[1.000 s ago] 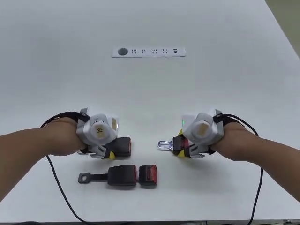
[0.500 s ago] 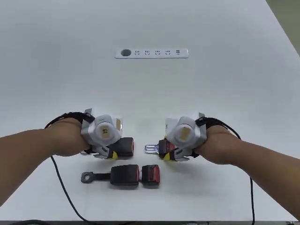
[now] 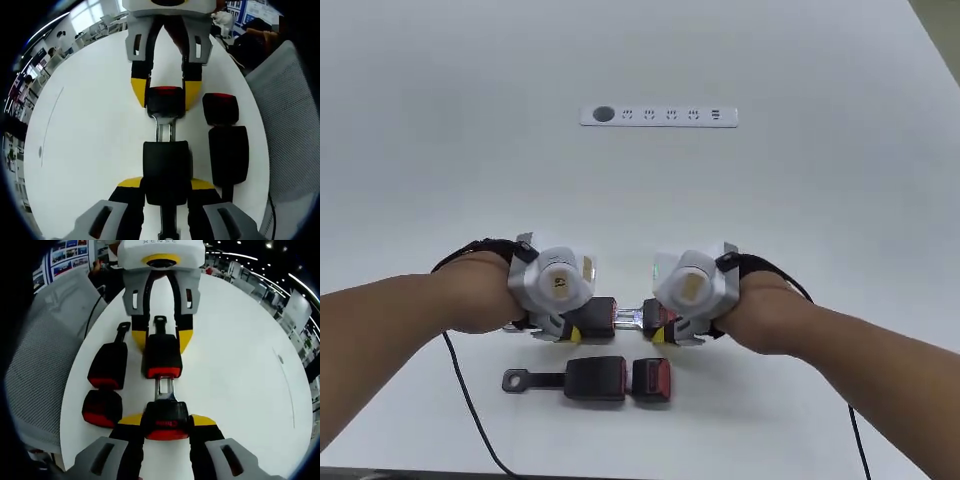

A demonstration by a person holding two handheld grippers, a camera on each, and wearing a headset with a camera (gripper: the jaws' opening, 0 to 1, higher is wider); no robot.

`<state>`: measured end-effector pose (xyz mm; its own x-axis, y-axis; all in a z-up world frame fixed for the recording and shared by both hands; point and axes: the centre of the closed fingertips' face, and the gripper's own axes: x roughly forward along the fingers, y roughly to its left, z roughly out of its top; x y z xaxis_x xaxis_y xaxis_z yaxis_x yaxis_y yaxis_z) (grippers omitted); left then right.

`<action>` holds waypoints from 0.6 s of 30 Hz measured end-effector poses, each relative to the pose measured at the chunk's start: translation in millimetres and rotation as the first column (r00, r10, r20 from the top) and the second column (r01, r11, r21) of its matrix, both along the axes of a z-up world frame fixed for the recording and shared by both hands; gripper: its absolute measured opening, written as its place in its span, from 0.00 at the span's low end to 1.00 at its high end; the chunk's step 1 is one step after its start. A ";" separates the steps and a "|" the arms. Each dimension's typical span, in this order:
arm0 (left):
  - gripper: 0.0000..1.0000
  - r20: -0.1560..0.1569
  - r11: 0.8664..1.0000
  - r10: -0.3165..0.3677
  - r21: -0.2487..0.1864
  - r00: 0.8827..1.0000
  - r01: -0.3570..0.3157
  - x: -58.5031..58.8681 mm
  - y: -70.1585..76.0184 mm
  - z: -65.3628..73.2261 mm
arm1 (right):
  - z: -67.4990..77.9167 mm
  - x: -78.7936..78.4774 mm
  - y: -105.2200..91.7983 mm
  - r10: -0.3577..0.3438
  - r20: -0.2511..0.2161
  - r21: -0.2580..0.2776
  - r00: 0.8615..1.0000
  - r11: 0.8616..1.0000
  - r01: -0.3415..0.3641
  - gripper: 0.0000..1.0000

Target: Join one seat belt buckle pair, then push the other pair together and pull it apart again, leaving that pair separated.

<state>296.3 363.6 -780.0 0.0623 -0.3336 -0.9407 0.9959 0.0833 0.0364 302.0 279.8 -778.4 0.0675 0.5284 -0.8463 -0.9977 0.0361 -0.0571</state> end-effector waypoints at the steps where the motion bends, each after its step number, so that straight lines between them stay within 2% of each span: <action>1: 0.33 -0.001 1.000 -0.002 -0.001 1.000 0.002 0.4 0.1 -0.5 | 1.3 0.8 0.4 -0.005 -0.014 0.015 1.000 1.000 0.005 0.31; 2: 0.33 0.000 1.000 -0.002 -0.001 1.000 0.002 0.6 0.2 -0.6 | 1.8 -0.2 2.3 -0.022 -0.041 0.036 0.999 0.999 0.023 0.31; 9: 0.33 -0.004 1.000 0.009 -0.015 1.000 -0.009 3.3 1.7 -2.5 | -2.5 -0.4 6.3 0.016 -0.028 0.039 0.999 0.999 -0.015 0.31; 12: 0.33 -0.004 1.000 -0.009 -0.009 1.000 0.009 2.7 -0.7 -2.7 | 0.0 -2.3 15.8 0.015 -0.039 0.059 0.999 0.998 -0.012 0.31; 13: 0.33 -0.005 1.000 -0.007 -0.004 1.000 0.007 2.8 -0.6 -2.6 | -1.3 -1.2 14.2 0.023 -0.025 0.041 0.999 0.999 -0.022 0.31; 18: 0.33 -0.010 1.000 -0.026 -0.004 1.000 0.026 2.2 -0.5 -2.6 | -1.0 0.1 14.3 0.026 -0.018 0.048 0.999 0.999 -0.026 0.30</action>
